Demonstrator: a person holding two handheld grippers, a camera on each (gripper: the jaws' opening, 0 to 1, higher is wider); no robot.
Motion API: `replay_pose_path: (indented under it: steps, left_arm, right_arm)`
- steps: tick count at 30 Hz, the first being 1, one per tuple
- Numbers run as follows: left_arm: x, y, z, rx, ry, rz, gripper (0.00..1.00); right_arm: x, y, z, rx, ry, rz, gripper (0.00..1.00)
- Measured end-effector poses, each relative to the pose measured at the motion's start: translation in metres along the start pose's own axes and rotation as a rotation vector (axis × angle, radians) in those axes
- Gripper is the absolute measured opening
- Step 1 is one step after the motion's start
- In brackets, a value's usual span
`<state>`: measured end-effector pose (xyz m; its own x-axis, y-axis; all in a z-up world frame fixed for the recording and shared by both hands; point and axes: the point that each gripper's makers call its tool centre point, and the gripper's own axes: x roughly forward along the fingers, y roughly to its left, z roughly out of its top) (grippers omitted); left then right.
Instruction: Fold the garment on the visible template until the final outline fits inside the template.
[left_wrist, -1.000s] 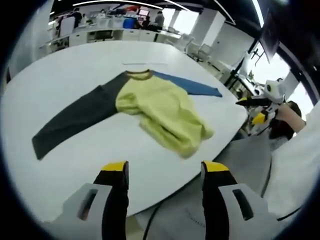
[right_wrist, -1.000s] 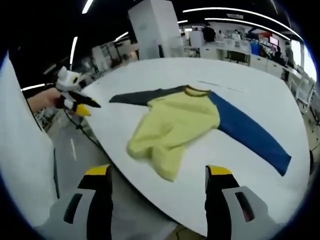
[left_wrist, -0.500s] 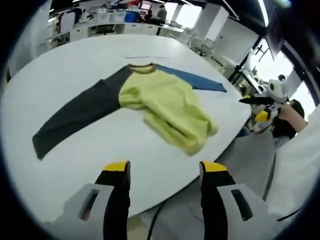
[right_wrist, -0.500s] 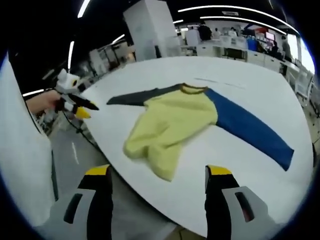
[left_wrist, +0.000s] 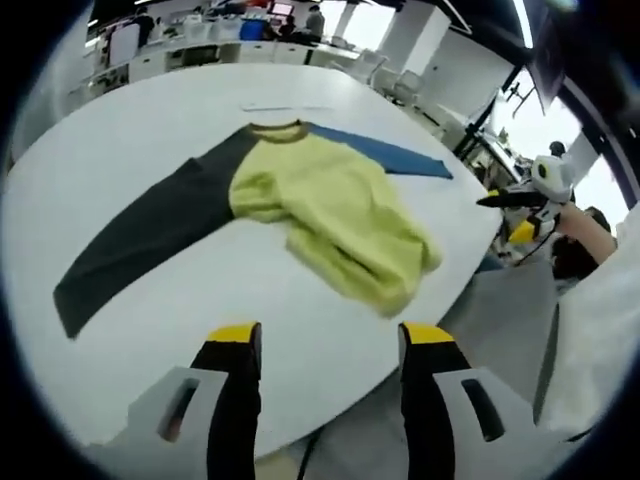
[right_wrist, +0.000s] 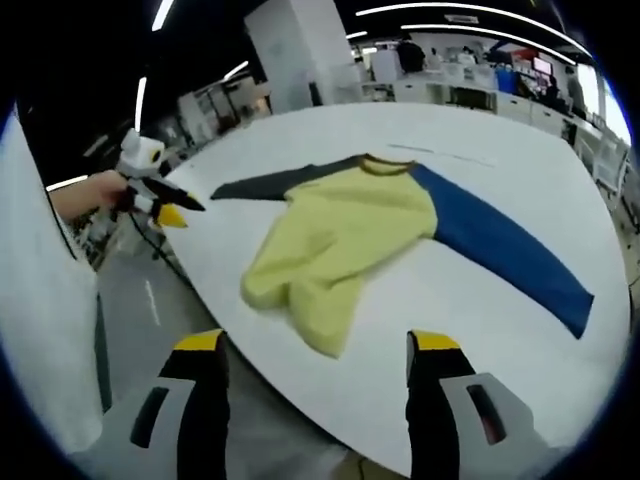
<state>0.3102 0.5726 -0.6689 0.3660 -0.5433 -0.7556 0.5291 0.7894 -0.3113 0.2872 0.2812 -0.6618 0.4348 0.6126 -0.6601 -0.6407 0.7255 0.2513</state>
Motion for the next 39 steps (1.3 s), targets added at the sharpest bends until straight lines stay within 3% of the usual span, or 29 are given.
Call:
replay_pose_path:
  steps: [14,21,39]
  left_arm:
    - [0.028,0.006,0.004,0.000,0.015,-0.028,0.50]
    - [0.043,0.008,0.006,0.037,0.048,-0.059,0.52]
    - [0.067,0.019,0.015,0.039,0.045,-0.090,0.44]
  right_arm:
    - [0.024,-0.002,-0.006,-0.005,0.035,0.041,0.66]
    - [0.032,-0.002,-0.013,0.005,0.059,0.059,0.64]
    - [0.049,-0.004,-0.017,0.016,0.089,0.090,0.53]
